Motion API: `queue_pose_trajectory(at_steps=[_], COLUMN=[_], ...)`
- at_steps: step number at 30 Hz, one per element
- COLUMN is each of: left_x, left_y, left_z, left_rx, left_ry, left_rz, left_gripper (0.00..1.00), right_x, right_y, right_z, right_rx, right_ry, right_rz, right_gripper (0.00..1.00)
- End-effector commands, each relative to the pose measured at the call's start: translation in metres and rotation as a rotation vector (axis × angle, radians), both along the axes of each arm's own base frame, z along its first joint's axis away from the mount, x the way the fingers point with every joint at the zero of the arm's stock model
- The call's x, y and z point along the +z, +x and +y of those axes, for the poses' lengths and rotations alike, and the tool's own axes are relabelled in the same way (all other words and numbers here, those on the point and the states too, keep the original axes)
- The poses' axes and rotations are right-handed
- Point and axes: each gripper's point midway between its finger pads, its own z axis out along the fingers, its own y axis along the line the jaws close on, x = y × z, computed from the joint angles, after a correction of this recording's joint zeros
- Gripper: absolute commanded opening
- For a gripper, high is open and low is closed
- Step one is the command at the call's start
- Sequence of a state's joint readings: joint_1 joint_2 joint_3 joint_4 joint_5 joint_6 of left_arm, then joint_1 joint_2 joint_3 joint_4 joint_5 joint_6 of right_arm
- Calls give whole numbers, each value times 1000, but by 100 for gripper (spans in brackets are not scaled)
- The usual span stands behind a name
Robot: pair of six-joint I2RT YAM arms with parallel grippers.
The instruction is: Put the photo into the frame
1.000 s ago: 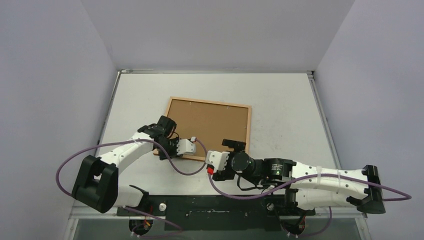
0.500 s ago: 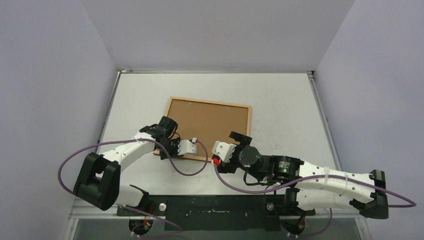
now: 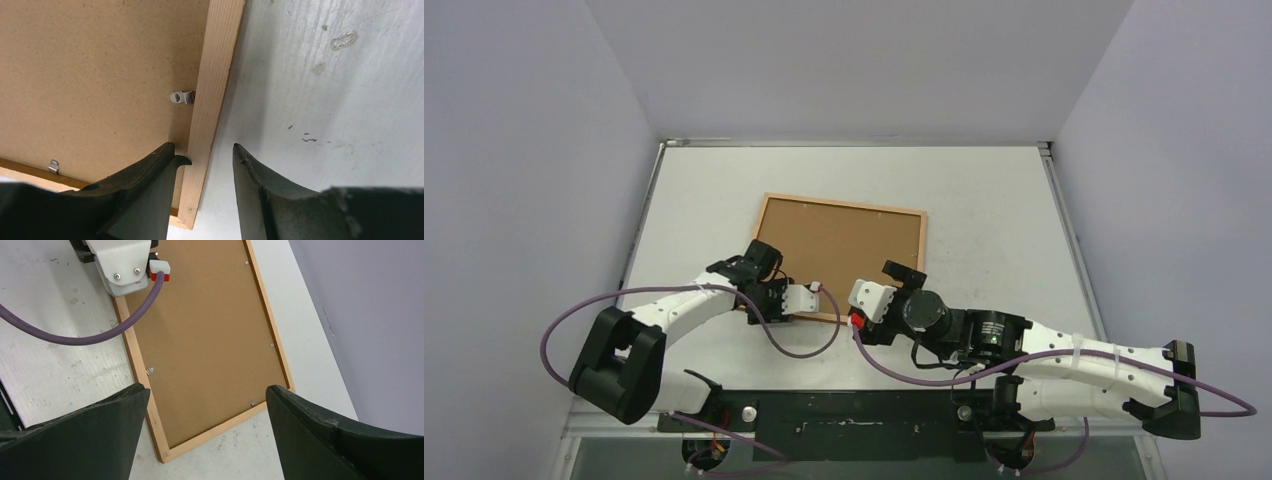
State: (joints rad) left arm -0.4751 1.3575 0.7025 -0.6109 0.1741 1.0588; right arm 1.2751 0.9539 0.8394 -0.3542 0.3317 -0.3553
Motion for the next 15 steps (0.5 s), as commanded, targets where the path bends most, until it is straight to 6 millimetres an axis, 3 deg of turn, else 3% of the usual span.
queue_pose_trajectory(at_steps=[1,4,8,12,15], left_x=[1,-5,-13,-17,-10], left_y=[6,7,7,5,2], left_z=[-4,-3,2,4,4], left_rx=[-19,-22,-28,-20,-14], left_ry=[3,22,63,72,62], left_rz=[-61,-76,-94,-104,-99], left_gripper=[43,43,26,4,0], right_x=[20,21,21,17,7], right_y=[4,4,5,6,9], right_z=[8,7,7,7,4], right_rx=[-8,-8,-8,13,25], right_ry=[73,79,75,49,-13], right_rz=[-12,-11,-16,-33,-52], right_gripper=[90,90,90,90,90])
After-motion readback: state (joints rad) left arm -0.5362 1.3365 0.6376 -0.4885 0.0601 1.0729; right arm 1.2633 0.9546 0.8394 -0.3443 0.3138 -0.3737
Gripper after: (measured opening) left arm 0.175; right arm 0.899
